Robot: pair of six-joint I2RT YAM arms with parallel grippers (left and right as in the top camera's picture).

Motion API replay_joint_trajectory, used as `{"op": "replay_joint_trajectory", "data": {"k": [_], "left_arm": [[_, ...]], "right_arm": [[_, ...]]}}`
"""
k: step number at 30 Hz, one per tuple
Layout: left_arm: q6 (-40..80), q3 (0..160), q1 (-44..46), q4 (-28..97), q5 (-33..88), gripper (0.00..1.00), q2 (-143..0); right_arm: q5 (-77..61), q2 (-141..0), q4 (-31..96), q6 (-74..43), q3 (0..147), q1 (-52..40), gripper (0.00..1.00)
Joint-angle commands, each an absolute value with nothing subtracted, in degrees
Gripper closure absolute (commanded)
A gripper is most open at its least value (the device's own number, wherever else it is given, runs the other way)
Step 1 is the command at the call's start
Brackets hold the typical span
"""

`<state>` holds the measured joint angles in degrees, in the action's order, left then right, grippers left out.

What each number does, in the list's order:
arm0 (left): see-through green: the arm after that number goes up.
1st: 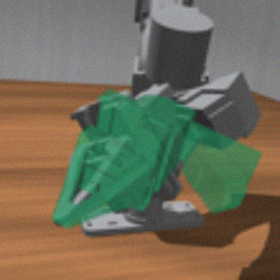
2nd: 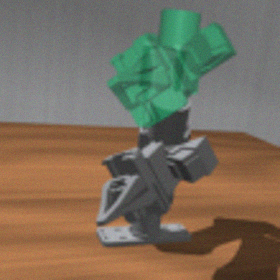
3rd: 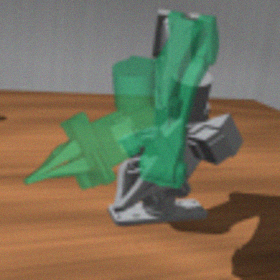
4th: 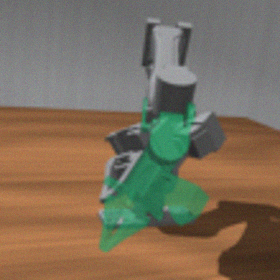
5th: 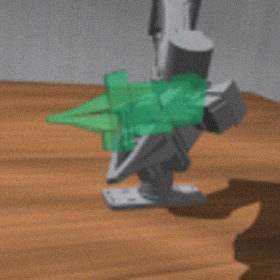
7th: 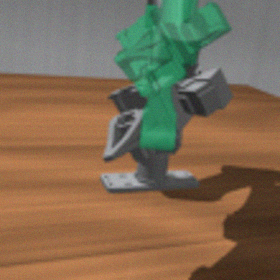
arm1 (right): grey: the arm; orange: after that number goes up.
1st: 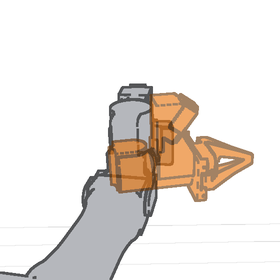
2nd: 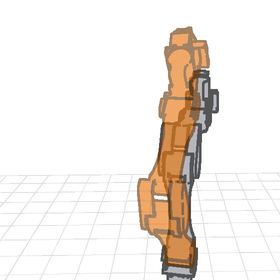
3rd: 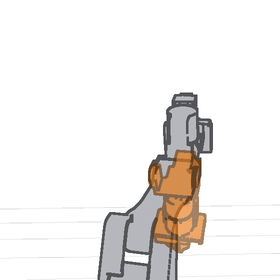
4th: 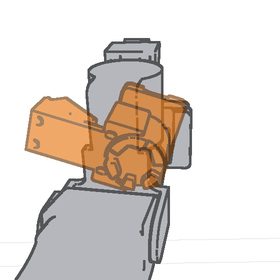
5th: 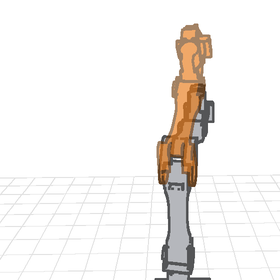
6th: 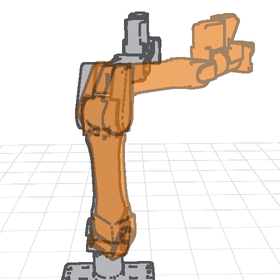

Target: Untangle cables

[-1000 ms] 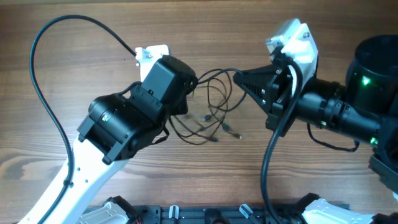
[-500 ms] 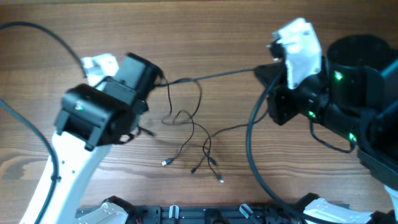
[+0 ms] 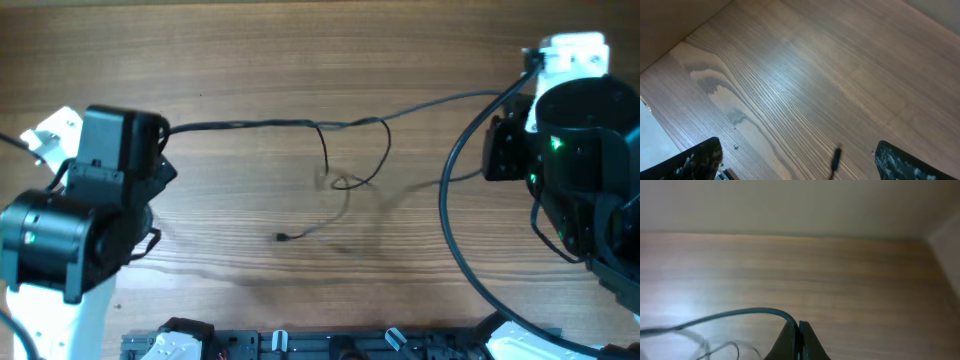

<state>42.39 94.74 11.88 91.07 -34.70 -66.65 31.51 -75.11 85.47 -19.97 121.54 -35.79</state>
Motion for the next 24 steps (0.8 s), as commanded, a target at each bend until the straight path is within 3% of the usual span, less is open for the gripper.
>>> {"op": "replay_joint_trajectory", "data": {"k": [1, 10, 15, 18, 24], "left_arm": [[43.8, 94.5, 9.7, 90.6, -35.4, 0.0, -65.2], [44.0, 94.5, 8.2, 90.5, -35.4, 0.0, -65.1], [44.2, 94.5, 8.3, 90.0, -32.8, 0.0, -65.2], [41.0, 94.5, 8.3, 89.1, -29.5, 0.0, -65.3], [6.3, 94.5, 8.3, 82.7, 7.4, 0.0, -65.6]], "right_arm": [[41.9, -72.6, 86.3, -24.4, 122.7, -35.3, 0.96], [50.0, -68.1, 87.3, -27.4, 122.7, -35.3, 0.95], [47.4, -67.9, 86.0, -32.4, 122.7, -35.3, 0.96], [38.6, -69.5, 81.6, -29.3, 122.7, -35.3, 0.95], [-7.0, -77.4, 69.3, -5.9, 122.7, -35.3, 0.95]]}}
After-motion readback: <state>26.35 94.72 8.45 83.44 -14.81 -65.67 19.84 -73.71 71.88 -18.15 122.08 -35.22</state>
